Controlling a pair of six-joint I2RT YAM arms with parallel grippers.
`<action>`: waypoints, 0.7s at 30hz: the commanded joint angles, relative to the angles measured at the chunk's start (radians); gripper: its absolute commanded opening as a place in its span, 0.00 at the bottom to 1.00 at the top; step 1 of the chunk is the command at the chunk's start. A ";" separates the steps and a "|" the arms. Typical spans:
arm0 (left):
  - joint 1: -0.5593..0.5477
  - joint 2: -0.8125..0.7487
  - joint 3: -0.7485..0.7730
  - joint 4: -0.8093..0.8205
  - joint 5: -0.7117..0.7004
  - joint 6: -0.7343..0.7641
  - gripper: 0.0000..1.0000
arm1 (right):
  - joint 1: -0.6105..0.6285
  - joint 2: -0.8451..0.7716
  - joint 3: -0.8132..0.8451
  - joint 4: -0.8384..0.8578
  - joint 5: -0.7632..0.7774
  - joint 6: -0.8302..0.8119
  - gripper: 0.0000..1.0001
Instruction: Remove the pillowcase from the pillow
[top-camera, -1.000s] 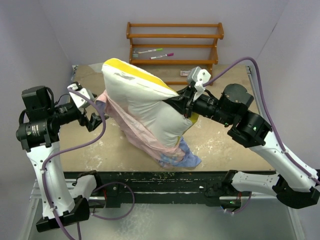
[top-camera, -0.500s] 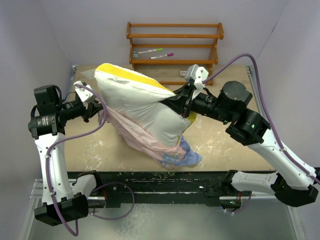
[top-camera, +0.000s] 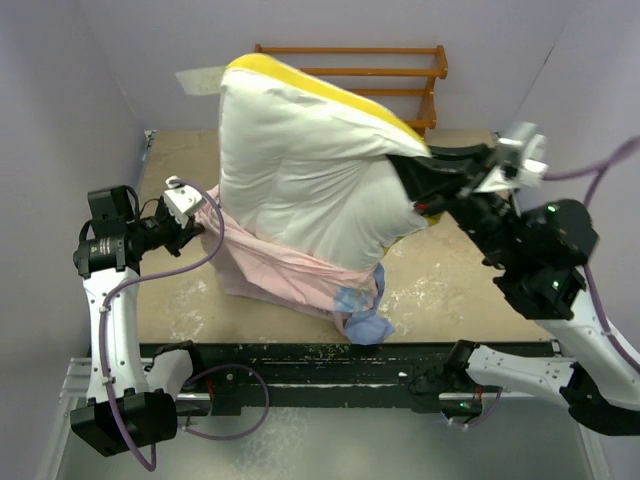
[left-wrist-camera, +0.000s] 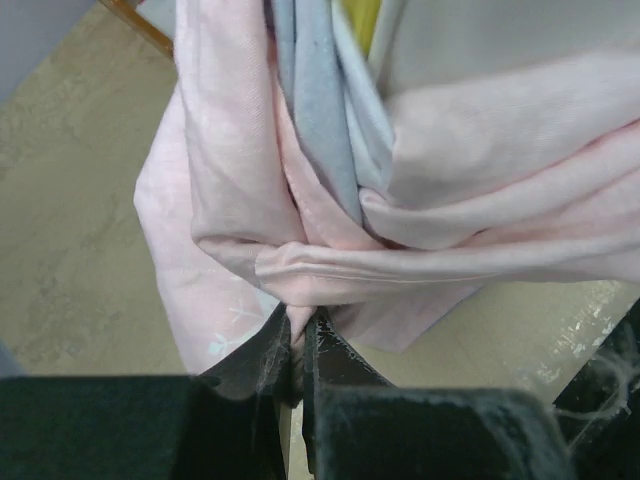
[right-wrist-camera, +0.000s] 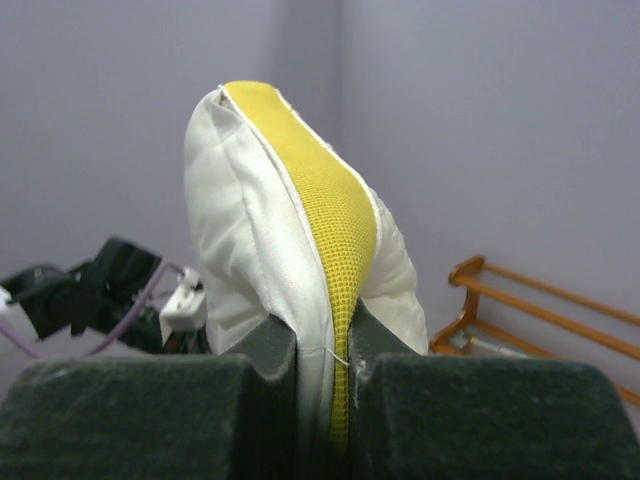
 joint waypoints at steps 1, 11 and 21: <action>-0.002 -0.006 -0.041 -0.038 -0.069 0.076 0.00 | -0.005 -0.158 -0.024 0.609 0.239 -0.010 0.00; -0.002 -0.026 -0.054 -0.088 -0.071 0.086 0.44 | -0.004 -0.251 -0.063 0.678 0.342 -0.053 0.00; -0.002 -0.017 0.007 -0.281 0.102 0.125 0.99 | -0.004 -0.165 -0.005 0.615 0.262 0.062 0.00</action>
